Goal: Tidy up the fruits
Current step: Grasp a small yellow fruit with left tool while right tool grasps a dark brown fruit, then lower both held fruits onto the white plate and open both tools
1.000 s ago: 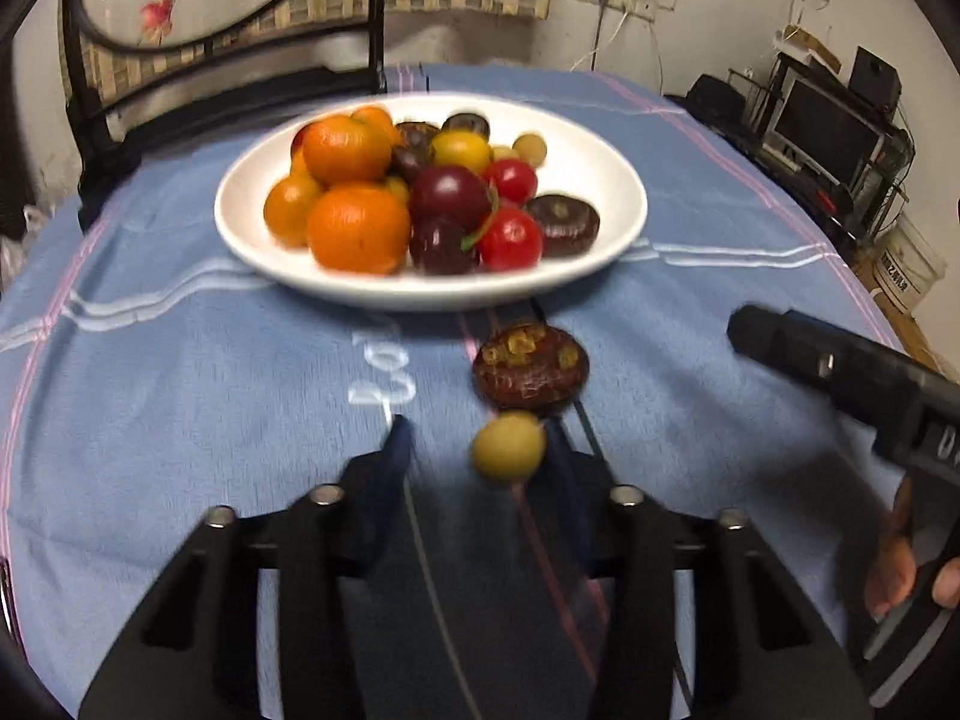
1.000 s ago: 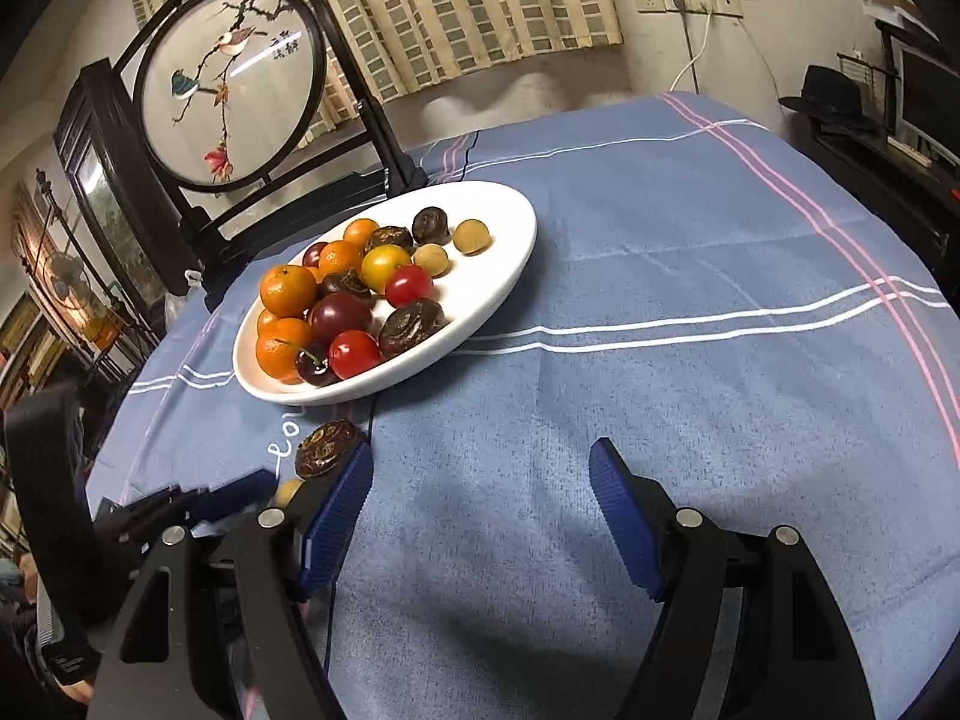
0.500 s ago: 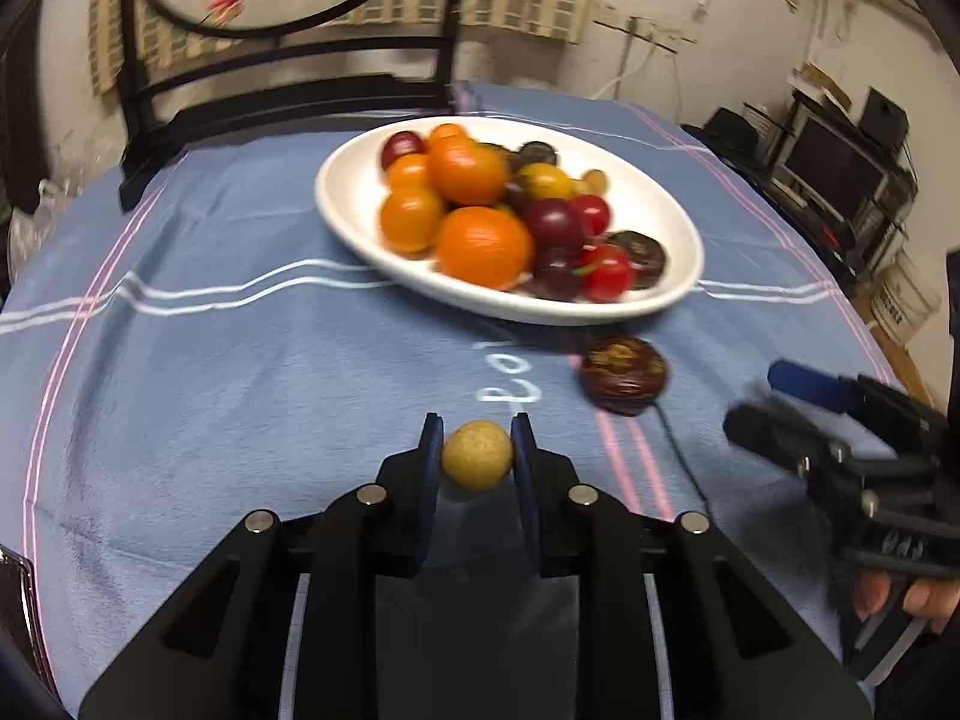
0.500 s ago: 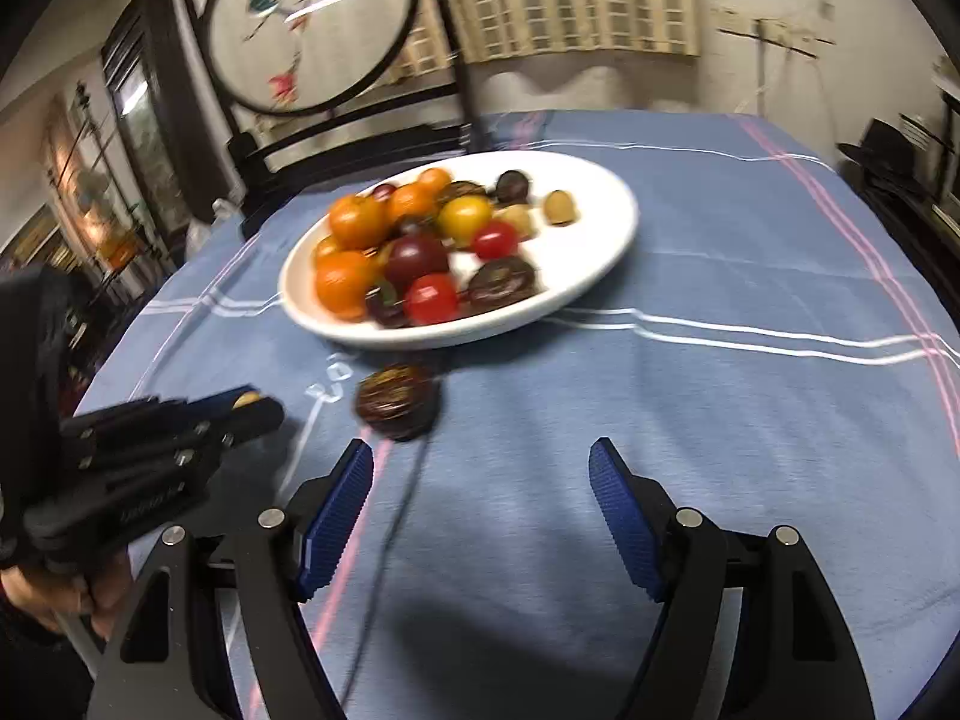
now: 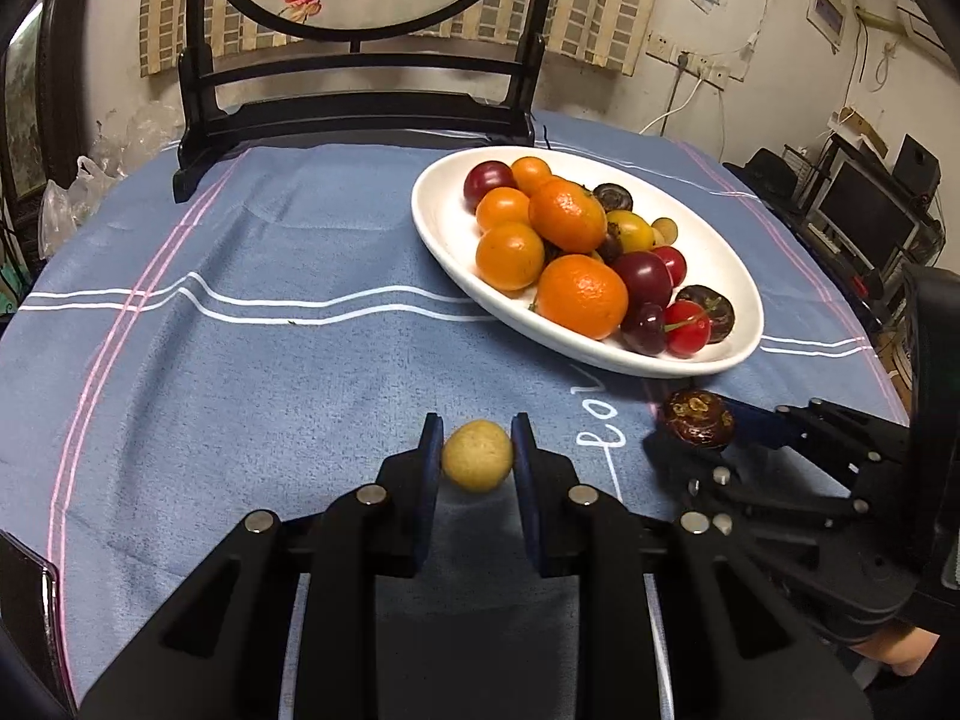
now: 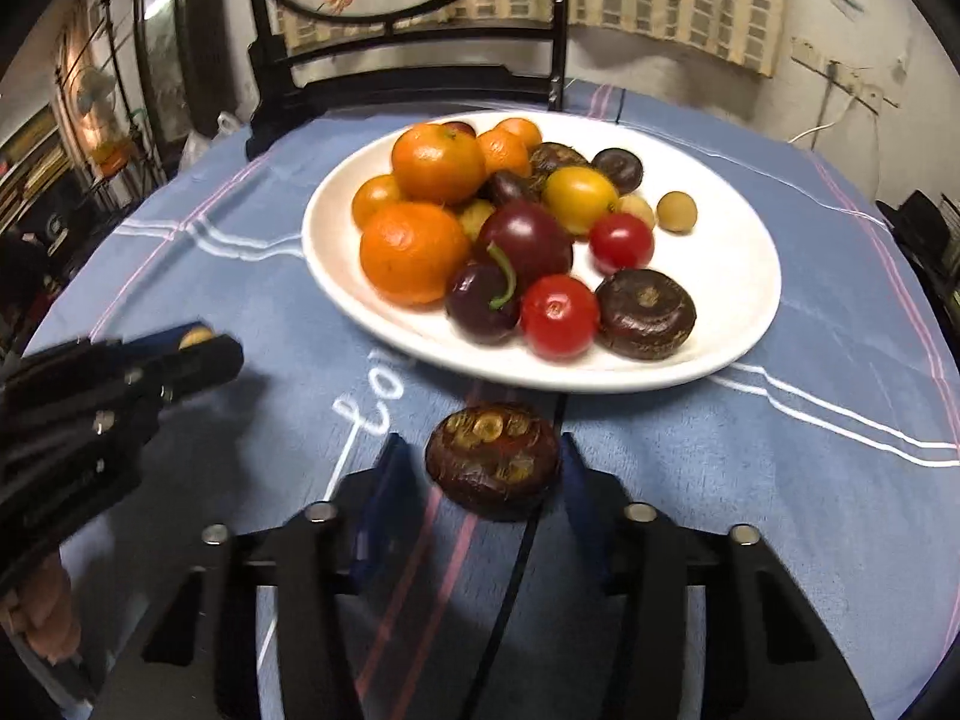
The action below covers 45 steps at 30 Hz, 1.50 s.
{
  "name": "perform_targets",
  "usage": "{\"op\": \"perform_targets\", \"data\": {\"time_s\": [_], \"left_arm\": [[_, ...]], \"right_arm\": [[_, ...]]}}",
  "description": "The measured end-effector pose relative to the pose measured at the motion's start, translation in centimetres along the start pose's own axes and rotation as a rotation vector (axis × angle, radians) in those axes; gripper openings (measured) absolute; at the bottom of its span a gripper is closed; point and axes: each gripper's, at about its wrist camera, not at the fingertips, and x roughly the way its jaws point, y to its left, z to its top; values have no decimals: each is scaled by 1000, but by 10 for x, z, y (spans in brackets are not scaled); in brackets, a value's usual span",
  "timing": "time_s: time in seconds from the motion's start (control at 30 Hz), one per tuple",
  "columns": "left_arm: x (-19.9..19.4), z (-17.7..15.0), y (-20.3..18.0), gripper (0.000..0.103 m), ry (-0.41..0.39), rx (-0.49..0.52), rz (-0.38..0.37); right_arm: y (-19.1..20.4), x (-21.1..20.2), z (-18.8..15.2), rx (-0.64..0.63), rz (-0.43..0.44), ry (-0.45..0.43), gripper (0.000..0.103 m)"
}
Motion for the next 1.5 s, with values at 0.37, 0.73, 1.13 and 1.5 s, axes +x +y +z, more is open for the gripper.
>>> {"op": "perform_targets", "data": {"time_s": [0.37,0.73,1.13,1.5], "left_arm": [[8,-7,-8,22,34,24,-4],[-23,12,-41,22,-32,116,-68],[27,97,-86,22,-19,130,-85],[33,100,-80,69,-59,73,-28]], "right_arm": [[-24,-31,-20,104,80,-36,41],[-53,-63,-7,222,150,-157,41],[-87,-30,52,239,129,-156,41],[-118,-15,40,379,155,-167,73]]}}
